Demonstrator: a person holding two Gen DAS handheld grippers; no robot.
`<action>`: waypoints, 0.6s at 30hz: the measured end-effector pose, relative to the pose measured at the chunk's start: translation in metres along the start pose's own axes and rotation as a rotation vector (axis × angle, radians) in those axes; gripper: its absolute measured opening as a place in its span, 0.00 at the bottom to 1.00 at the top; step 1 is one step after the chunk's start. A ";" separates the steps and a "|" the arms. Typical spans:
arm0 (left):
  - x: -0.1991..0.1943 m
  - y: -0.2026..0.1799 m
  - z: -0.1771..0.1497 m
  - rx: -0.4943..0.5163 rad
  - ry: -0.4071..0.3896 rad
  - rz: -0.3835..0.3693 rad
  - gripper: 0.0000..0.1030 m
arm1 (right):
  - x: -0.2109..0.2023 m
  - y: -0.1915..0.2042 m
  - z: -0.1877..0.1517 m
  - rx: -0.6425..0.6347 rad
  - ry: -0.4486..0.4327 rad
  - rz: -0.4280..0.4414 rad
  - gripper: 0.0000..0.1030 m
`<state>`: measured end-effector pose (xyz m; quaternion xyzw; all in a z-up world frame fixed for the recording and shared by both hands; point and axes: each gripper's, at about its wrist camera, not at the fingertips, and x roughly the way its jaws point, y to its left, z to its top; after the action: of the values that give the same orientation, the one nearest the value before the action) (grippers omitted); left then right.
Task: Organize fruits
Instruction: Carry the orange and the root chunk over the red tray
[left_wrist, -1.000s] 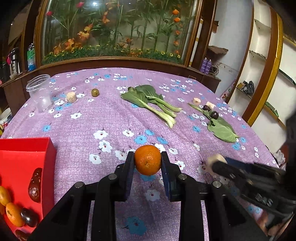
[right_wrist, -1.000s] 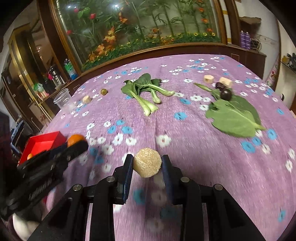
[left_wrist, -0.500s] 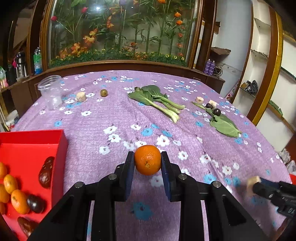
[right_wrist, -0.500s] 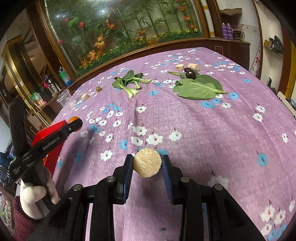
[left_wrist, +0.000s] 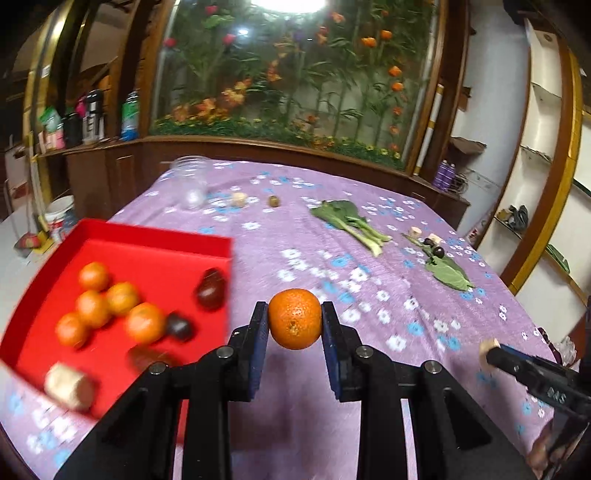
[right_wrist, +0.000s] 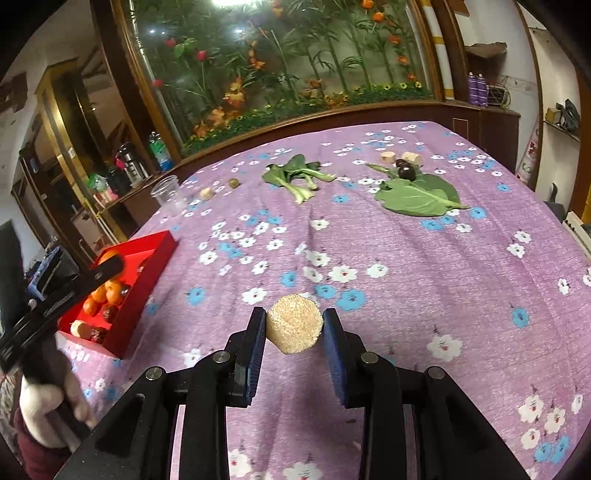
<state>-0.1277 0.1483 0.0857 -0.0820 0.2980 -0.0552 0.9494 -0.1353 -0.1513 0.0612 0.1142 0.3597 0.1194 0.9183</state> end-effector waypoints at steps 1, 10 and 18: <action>-0.005 0.004 -0.001 -0.001 0.000 0.016 0.26 | 0.000 0.002 -0.001 -0.003 0.001 0.006 0.33; -0.044 0.043 -0.002 -0.064 -0.035 0.084 0.26 | -0.001 0.031 0.003 -0.057 0.015 0.056 0.33; -0.077 0.059 -0.001 -0.081 -0.060 0.111 0.26 | -0.006 0.090 0.016 -0.222 0.017 0.110 0.33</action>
<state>-0.1879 0.2175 0.1168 -0.1054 0.2756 0.0121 0.9554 -0.1407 -0.0699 0.1026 0.0304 0.3453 0.2094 0.9143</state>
